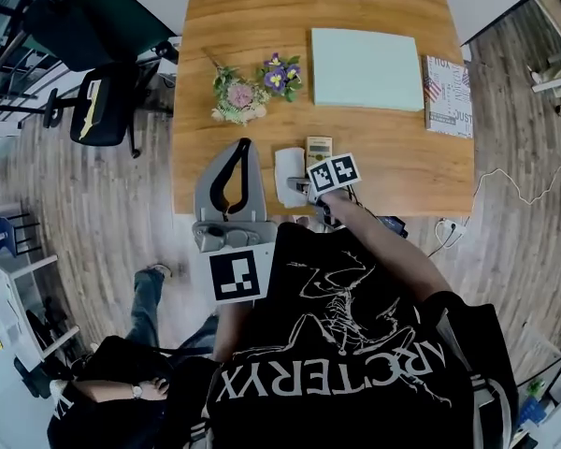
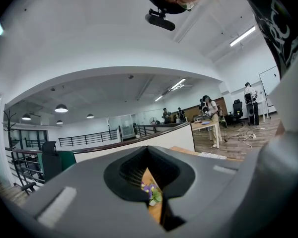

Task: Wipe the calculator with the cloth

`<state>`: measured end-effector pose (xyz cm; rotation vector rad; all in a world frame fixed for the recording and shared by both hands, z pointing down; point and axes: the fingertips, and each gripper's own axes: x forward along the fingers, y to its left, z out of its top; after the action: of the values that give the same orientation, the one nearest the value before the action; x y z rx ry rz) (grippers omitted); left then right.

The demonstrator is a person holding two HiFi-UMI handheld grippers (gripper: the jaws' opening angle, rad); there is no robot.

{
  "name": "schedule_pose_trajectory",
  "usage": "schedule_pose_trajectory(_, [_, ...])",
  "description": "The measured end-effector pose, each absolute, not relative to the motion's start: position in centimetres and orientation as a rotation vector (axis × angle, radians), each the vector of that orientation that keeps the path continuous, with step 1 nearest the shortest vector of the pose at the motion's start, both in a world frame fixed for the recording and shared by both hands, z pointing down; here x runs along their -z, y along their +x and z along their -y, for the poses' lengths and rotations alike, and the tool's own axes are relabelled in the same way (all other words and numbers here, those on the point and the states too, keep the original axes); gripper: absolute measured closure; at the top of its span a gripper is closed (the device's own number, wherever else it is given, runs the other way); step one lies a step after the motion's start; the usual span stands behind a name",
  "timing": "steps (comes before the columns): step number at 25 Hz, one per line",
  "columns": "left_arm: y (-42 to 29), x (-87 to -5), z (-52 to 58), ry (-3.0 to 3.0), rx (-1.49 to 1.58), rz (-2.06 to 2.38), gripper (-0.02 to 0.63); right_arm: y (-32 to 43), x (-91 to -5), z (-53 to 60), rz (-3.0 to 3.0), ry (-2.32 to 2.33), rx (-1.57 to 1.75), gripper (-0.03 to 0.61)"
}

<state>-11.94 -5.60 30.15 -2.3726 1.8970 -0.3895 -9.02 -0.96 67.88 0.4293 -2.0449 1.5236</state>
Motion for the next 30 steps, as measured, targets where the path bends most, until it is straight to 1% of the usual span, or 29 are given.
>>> schedule_pose_trajectory(4, [-11.2, -30.1, 6.0, -2.394, 0.379, -1.872, 0.604, -5.7, -68.6, 1.0, 2.005, 0.504, -1.494, 0.488])
schedule_pose_trajectory(12, [-9.8, -30.3, 6.7, -2.434, 0.355, -1.830, 0.604, 1.1, -68.9, 0.7, 1.980, 0.605, -1.607, 0.488])
schedule_pose_trajectory(24, [-10.2, -30.3, 7.0, -2.433, 0.338, -1.844, 0.604, 8.5, -69.7, 0.9, 1.922, 0.711, -1.641, 0.488])
schedule_pose_trajectory(27, [-10.2, -30.3, 6.9, -2.432, 0.337, -1.841, 0.604, 9.8, -69.2, 0.8, 1.932, 0.719, -1.618, 0.488])
schedule_pose_trajectory(30, [-10.4, -30.1, 7.0, -2.429, 0.330, -1.841, 0.604, 10.6, -66.8, 1.1, 1.996, 0.708, -1.546, 0.488])
